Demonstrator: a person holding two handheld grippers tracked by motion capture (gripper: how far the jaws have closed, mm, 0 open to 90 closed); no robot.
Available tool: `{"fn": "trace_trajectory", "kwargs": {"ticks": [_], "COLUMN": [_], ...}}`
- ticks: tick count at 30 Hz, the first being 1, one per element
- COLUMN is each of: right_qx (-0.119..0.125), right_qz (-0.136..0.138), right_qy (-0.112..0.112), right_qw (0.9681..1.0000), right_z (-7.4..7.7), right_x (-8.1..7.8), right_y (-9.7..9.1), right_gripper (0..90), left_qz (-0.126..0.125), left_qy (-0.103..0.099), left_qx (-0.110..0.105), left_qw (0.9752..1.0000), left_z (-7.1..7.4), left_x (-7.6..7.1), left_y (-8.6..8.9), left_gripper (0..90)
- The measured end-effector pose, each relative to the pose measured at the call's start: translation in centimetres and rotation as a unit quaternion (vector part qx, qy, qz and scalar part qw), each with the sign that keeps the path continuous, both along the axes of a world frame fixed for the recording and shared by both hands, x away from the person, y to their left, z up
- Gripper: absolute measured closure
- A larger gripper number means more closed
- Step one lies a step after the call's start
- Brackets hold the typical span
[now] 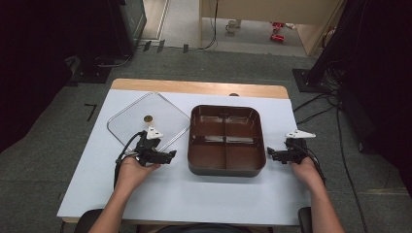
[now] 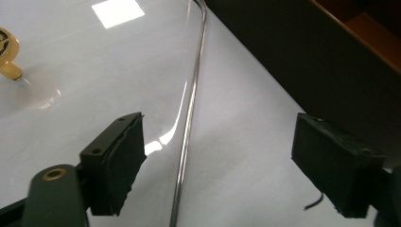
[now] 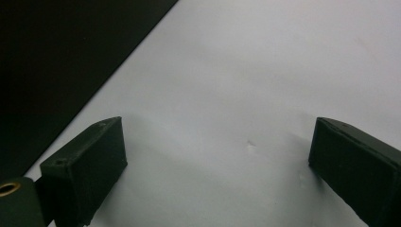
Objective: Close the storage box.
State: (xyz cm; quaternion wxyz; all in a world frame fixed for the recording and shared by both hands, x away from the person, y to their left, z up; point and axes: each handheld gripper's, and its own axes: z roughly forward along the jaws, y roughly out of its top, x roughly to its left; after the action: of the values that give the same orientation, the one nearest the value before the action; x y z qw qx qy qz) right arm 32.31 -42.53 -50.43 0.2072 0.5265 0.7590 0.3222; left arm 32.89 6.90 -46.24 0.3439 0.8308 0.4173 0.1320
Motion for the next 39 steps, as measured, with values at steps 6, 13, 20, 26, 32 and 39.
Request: {"fn": "trace_trajectory", "kwargs": {"ticks": [6, 13, 20, 26, 32, 39], "right_qx": [0.0, 0.0, 0.0, 0.0, -0.001, 0.0], "right_qz": [0.0, 0.0, 0.0, 0.0, 0.0, 0.0], "right_qy": [0.0, 0.0, 0.0, 0.0, 0.0, -0.001], "right_qw": [1.0, 1.0, 1.0, 1.0, 1.0, 1.0], "right_z": [0.0, 0.0, 0.0, 0.0, 0.0, 0.0], "right_x": [0.0, 0.0, 0.0, 0.0, 0.0, 0.0], "right_y": [0.0, 0.0, 0.0, 0.0, 0.0, 0.0], "right_gripper": [4.3, 4.3, 4.3, 4.3, 4.3, 4.3], "left_qz": [0.004, 0.014, 0.026, 0.034, 0.035, 0.042], "left_qy": [-0.002, -0.005, -0.007, -0.006, -0.004, -0.006], "left_qx": [0.004, 0.007, 0.006, 0.005, 0.006, 0.0], "left_qw": [1.0, 0.9999, 0.9996, 0.9994, 0.9994, 0.9991], "left_z": [0.3, 0.5, 0.9, 1.1, 1.6, 2.5], "left_x": [0.6, 1.8, 3.0, 3.7, 4.7, 6.2], "left_y": [0.3, 1.1, 1.9, 2.6, 3.2, 3.7], "left_gripper": [21.2, 22.6, 23.5, 23.7, 24.2, 24.7]}}
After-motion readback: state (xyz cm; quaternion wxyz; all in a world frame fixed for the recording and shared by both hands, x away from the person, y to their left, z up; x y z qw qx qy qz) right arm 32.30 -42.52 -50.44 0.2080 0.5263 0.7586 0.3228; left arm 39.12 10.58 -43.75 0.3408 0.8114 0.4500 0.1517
